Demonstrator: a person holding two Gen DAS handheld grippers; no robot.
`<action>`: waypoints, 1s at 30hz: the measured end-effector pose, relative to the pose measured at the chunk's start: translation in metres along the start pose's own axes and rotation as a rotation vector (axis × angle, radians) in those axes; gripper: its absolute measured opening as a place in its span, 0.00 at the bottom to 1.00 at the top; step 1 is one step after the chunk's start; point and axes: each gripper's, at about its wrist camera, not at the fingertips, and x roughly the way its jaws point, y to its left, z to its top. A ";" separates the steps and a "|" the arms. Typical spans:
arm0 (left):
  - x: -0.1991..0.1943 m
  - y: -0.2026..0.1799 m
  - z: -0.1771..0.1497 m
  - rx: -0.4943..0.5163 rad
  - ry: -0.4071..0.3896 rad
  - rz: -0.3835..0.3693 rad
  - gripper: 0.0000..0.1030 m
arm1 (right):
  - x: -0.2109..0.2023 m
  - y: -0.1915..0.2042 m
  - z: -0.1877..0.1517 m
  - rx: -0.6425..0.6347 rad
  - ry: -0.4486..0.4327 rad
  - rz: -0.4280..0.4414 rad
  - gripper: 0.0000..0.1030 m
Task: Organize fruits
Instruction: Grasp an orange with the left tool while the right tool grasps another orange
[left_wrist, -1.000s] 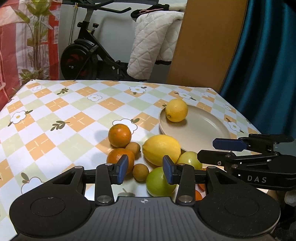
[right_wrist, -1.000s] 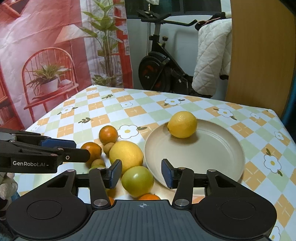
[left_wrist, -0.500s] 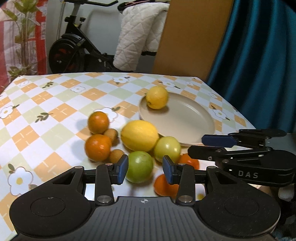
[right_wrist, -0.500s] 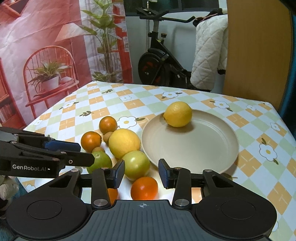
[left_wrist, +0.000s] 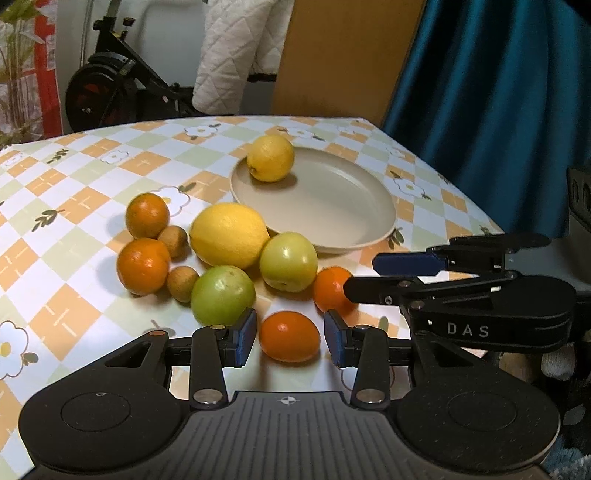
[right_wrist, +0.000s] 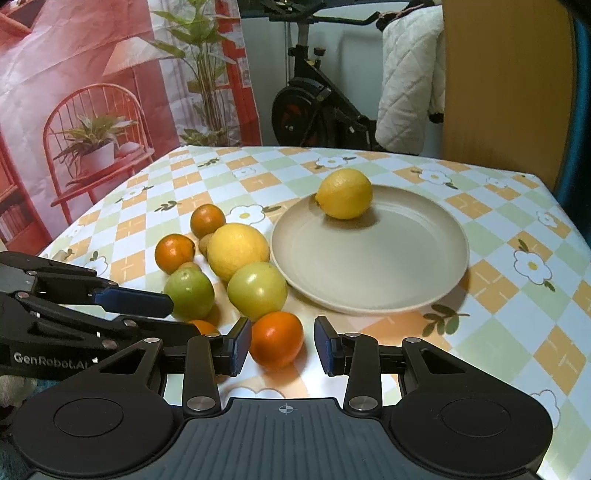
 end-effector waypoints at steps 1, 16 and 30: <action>0.001 -0.001 0.000 0.003 0.006 -0.001 0.42 | 0.001 0.000 0.000 0.001 0.001 0.001 0.34; 0.018 -0.009 -0.003 0.064 0.041 0.038 0.44 | 0.006 -0.004 0.000 0.016 0.005 -0.003 0.34; 0.011 -0.012 -0.004 0.089 0.018 0.037 0.43 | 0.023 -0.007 0.004 0.065 0.026 0.043 0.34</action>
